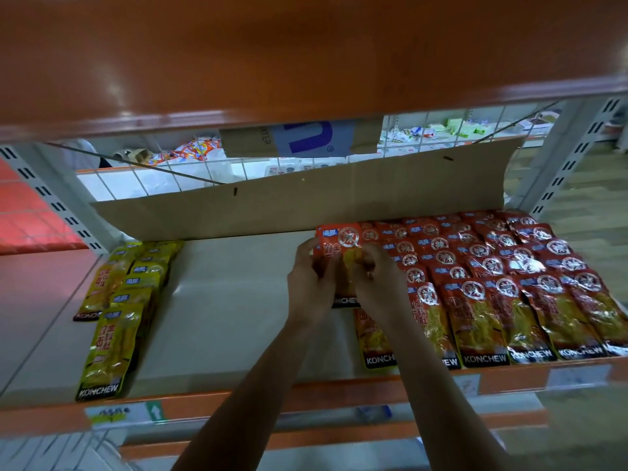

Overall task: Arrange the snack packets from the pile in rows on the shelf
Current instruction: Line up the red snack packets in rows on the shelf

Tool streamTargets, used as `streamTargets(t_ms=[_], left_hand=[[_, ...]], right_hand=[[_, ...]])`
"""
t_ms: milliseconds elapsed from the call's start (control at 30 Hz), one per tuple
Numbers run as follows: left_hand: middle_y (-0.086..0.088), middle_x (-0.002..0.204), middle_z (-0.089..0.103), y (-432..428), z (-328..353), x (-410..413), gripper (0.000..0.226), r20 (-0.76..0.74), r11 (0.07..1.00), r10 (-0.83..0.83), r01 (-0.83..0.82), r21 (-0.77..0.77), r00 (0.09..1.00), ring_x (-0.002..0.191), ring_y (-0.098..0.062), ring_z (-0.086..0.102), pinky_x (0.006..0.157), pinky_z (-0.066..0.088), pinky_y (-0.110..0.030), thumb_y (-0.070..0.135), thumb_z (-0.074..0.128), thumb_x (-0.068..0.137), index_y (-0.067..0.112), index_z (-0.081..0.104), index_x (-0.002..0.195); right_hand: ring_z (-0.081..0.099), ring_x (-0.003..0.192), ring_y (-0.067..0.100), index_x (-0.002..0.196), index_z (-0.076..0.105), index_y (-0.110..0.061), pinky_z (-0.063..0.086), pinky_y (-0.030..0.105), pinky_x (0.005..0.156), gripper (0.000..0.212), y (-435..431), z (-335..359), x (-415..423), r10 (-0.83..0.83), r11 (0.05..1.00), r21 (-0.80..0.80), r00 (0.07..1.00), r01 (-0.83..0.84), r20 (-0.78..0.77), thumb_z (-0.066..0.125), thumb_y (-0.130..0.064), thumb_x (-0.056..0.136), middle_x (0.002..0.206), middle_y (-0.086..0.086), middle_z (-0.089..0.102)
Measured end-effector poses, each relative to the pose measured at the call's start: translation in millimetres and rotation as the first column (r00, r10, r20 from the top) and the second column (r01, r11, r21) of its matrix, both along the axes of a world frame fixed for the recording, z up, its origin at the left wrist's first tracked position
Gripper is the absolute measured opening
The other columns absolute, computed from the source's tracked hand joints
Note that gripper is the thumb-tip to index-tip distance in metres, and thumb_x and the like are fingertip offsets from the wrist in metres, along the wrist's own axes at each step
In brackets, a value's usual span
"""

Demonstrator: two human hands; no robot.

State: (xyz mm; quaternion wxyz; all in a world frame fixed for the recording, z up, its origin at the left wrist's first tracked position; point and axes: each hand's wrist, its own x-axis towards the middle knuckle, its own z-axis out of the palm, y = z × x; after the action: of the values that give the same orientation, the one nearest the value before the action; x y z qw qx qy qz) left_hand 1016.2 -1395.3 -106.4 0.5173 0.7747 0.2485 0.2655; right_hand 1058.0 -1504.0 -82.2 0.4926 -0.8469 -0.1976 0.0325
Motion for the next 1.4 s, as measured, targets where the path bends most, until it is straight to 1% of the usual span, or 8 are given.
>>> streamTargets(t_ms=[133,267,333,500,900,1067,1200,1400], left_hand=[[0.018,0.088,0.061,6.2,-5.6,-6.8,0.041,-0.021,0.995,0.099,-0.099,-0.016,0.995,0.068,0.009,0.061,0.052,0.045,-0.005,0.037,0.059,0.093,0.026,0.046,0.129],[0.024,0.087,0.054,4.9,-8.2,-10.4,0.046,-0.065,0.992,0.125,-0.123,0.037,0.990,0.071,0.005,0.059,0.057,0.047,-0.007,0.037,0.062,0.090,0.022,0.049,0.132],[0.020,0.090,0.058,2.6,-8.9,-9.4,0.047,-0.071,0.989,0.117,-0.110,0.098,0.991,0.074,0.001,0.060,0.068,0.054,-0.018,0.038,0.063,0.090,0.020,0.052,0.132],[0.001,0.107,0.069,-0.7,-13.9,-10.5,0.039,-0.117,0.962,0.123,-0.089,0.257,0.985,0.089,-0.013,0.066,0.082,0.056,-0.035,0.041,0.060,0.090,0.021,0.060,0.123],[-0.002,0.108,0.061,2.2,-16.9,-14.6,0.044,-0.352,0.922,0.140,0.008,0.387,0.926,0.091,-0.019,0.065,0.080,0.055,-0.033,0.049,0.058,0.090,0.020,0.060,0.123],[-0.005,0.110,0.061,8.8,-16.2,-14.7,0.040,-0.314,0.913,0.143,-0.002,0.408,0.939,0.090,-0.019,0.064,0.073,0.046,-0.025,0.044,0.054,0.094,0.016,0.060,0.121],[-0.003,0.120,0.060,19.3,-14.4,-23.7,0.044,-0.282,0.903,0.159,-0.024,0.430,0.946,0.100,-0.017,0.062,0.082,0.052,-0.030,0.042,0.054,0.094,0.017,0.056,0.130],[-0.004,0.124,0.060,57.7,-5.1,-54.7,0.042,-0.233,0.796,0.278,-0.088,0.599,0.932,0.114,-0.020,0.053,0.091,0.046,-0.030,0.039,0.052,0.094,0.017,0.056,0.131]], right_hand=[[0.054,0.118,0.018,0.137,0.048,-0.016,0.042,0.025,0.090,0.043,-8.2,-3.5,0.6,-0.051,0.990,-0.126,0.990,0.067,0.128,0.050,-0.008,0.094,0.128,0.002,0.060],[0.048,0.126,0.020,0.134,0.052,-0.013,0.040,0.030,0.099,0.042,-10.4,-7.8,1.4,-0.048,0.969,-0.223,0.970,0.103,0.240,0.053,-0.007,0.093,0.134,0.005,0.056],[0.047,0.128,0.021,0.133,0.054,-0.012,0.042,0.034,0.103,0.041,-10.4,-9.7,1.9,-0.030,0.963,-0.250,0.968,0.095,0.250,0.053,-0.007,0.092,0.135,0.006,0.055],[0.041,0.133,0.022,0.131,0.054,-0.012,0.038,0.040,0.108,0.040,-10.7,-16.3,1.2,0.024,0.955,-0.294,0.975,0.043,0.221,0.052,-0.007,0.091,0.137,0.005,0.053],[0.043,0.130,0.023,0.131,0.054,-0.010,0.037,0.042,0.109,0.043,-8.8,-19.1,-1.7,0.033,0.954,-0.298,0.980,0.028,0.196,0.055,-0.006,0.088,0.135,0.007,0.054],[0.043,0.130,0.022,0.131,0.054,-0.011,0.038,0.042,0.108,0.043,-3.2,-15.2,-6.8,0.054,0.956,-0.294,0.975,0.012,0.214,0.058,-0.008,0.088,0.133,0.007,0.055],[0.044,0.127,0.021,0.130,0.055,-0.014,0.039,0.038,0.106,0.043,15.3,-13.0,-18.6,0.108,0.951,-0.308,0.966,-0.031,0.237,0.058,-0.009,0.087,0.132,0.005,0.055],[0.040,0.132,0.022,0.133,0.052,-0.013,0.032,0.033,0.109,0.044,63.7,-13.0,-44.6,0.228,0.928,-0.352,0.936,-0.125,0.268,0.056,-0.010,0.089,0.137,0.005,0.052]])
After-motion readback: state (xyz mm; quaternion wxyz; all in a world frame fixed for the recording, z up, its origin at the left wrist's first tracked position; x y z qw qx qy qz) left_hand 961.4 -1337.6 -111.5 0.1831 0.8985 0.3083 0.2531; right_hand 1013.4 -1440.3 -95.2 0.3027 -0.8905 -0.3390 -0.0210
